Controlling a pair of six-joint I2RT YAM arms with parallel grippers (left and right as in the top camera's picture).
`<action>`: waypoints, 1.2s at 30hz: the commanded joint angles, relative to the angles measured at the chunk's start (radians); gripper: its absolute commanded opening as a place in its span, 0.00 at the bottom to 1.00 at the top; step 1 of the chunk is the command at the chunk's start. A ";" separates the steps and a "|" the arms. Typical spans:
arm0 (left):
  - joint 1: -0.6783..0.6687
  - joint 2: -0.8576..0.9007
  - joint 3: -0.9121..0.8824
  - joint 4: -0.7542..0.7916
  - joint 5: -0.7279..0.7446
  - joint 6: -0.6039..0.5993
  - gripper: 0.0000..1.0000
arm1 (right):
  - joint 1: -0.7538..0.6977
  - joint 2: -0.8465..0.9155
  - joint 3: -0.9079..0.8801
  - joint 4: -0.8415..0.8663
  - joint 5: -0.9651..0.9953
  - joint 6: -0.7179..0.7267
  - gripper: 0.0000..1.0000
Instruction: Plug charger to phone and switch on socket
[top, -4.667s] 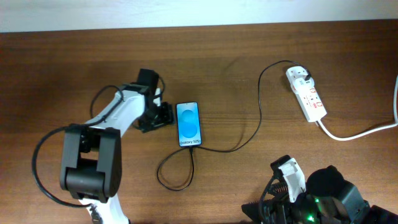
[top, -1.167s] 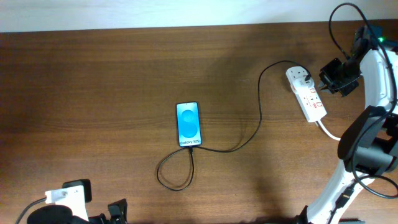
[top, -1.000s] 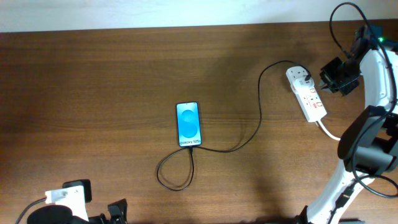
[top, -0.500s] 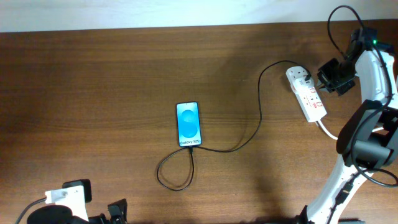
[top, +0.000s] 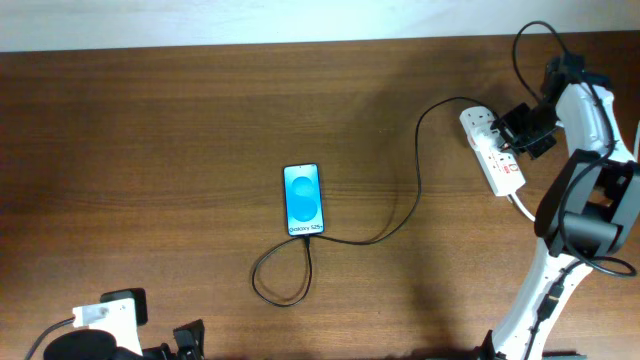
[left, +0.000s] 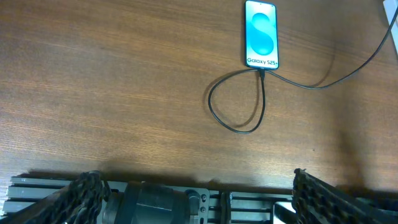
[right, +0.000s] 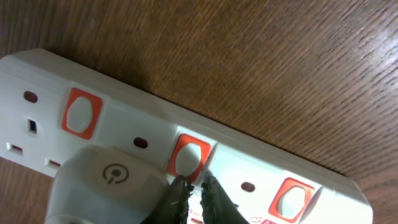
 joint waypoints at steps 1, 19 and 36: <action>0.000 -0.002 0.006 0.000 -0.007 0.008 0.99 | 0.020 0.010 0.015 0.008 0.000 0.002 0.10; 0.000 -0.002 0.006 0.000 -0.007 0.008 0.99 | 0.004 -0.005 0.159 -0.116 -0.010 -0.003 0.04; 0.000 -0.002 0.006 0.000 -0.007 0.008 0.99 | 0.006 0.012 0.033 -0.001 0.031 -0.003 0.04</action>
